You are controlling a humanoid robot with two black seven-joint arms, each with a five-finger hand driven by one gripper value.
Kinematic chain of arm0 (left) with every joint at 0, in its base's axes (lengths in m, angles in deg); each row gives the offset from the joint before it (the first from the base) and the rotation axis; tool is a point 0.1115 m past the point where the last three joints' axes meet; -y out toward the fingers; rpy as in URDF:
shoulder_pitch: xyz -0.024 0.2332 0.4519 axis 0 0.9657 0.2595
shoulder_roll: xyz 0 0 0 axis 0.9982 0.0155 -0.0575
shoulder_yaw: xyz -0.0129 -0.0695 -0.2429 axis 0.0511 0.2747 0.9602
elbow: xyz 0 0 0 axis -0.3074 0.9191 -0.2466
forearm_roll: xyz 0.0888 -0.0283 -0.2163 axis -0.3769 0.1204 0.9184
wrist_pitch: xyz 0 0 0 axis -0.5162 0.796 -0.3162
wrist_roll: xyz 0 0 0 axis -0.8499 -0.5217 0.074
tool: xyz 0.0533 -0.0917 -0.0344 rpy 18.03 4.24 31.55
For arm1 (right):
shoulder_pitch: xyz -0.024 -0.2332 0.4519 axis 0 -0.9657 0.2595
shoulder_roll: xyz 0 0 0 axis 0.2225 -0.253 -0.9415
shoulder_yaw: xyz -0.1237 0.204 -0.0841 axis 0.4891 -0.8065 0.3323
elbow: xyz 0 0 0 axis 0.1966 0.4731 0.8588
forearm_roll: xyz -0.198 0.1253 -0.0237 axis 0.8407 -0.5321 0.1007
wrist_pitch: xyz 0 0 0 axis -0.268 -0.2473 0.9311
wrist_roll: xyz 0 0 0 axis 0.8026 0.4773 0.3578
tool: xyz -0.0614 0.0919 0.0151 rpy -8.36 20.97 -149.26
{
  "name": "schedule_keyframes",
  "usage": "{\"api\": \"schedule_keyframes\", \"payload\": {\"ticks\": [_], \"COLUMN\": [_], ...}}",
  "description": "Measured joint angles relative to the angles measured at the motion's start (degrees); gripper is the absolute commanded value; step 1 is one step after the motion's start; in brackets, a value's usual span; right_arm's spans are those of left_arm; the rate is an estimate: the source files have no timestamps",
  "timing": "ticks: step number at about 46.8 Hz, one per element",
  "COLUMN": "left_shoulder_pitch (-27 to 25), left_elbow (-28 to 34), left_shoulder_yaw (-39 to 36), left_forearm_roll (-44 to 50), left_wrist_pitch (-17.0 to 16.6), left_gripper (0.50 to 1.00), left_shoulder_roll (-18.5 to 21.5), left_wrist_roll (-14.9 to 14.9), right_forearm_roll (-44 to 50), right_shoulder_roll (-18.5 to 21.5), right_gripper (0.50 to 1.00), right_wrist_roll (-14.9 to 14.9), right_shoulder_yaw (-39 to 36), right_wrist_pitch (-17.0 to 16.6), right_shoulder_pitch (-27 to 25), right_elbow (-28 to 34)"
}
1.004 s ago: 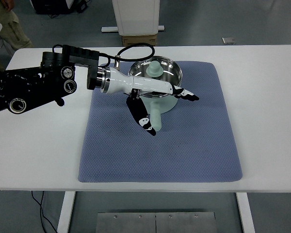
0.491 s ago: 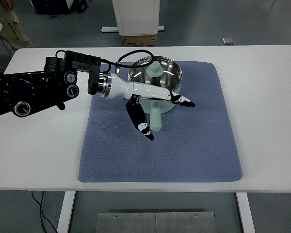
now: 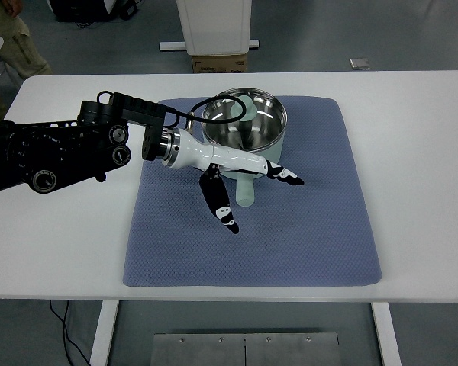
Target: Rotate green pot handle
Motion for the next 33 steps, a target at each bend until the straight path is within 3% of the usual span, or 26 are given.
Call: {"api": "schedule_keyframes", "payload": {"ticks": [33], "left_shoulder_pitch": [-0.1], "left_elbow": [0.0], "left_shoulder_yaw": [-2.3], "left_forearm_roll": [-3.7], "left_wrist_pitch": [-0.1], "left_gripper": [1.000], "left_shoulder_roll": [-0.6], "left_wrist_roll": [0.0], "right_forearm_roll": [0.0], "right_shoulder_roll": [0.0], "right_gripper": [1.000], "right_wrist_roll": [0.0], "right_shoulder_yaw": [0.0], "right_wrist_pitch": [0.0], "right_shoulder_pitch": [0.0], "right_elbow": [0.0]}}
